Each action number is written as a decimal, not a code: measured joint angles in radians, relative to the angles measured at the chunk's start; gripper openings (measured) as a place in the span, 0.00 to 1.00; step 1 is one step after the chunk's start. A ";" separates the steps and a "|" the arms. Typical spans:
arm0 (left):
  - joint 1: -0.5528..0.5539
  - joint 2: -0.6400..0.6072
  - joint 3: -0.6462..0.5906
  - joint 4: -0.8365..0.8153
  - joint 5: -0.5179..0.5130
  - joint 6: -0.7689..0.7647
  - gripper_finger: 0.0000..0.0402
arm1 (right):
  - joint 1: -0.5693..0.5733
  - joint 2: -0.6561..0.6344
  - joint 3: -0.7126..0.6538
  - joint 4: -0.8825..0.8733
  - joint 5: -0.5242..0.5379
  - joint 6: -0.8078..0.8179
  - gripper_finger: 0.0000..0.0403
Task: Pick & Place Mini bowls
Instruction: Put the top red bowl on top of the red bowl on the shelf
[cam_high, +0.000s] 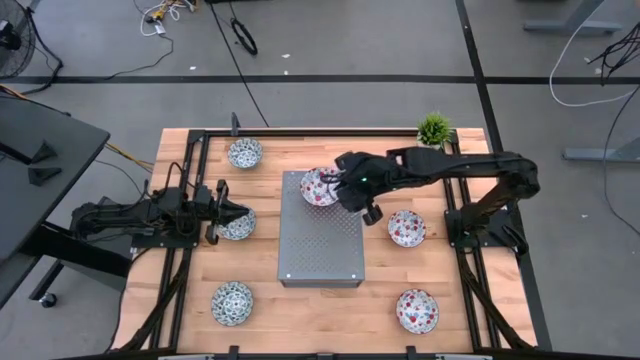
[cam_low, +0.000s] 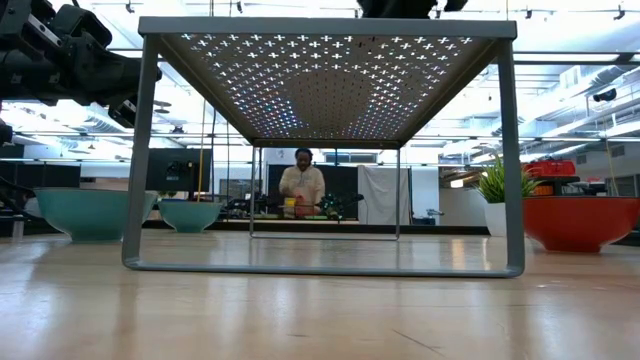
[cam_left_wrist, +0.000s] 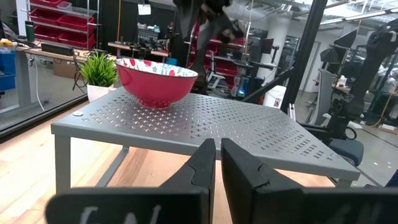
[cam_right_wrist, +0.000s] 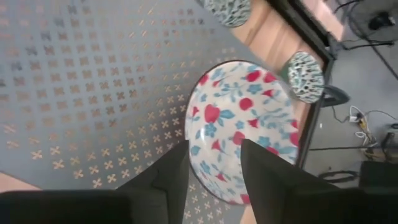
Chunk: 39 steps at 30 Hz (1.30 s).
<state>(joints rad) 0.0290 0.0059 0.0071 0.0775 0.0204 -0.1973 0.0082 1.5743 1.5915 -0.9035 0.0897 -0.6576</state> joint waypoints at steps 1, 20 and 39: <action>0.000 0.000 0.000 0.000 0.000 0.000 0.08 | 0.000 -0.013 0.000 -0.005 0.000 0.016 0.36; 0.000 0.000 0.000 0.000 0.000 0.000 0.08 | -0.004 -0.190 -0.187 -0.156 0.000 0.263 0.36; 0.000 0.000 0.000 0.000 0.000 0.000 0.08 | 0.116 -0.425 -0.592 -0.153 -0.004 0.479 0.36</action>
<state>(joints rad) 0.0291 0.0063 0.0071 0.0772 0.0204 -0.1975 0.1241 1.1497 0.9991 -1.0569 0.0860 -0.1785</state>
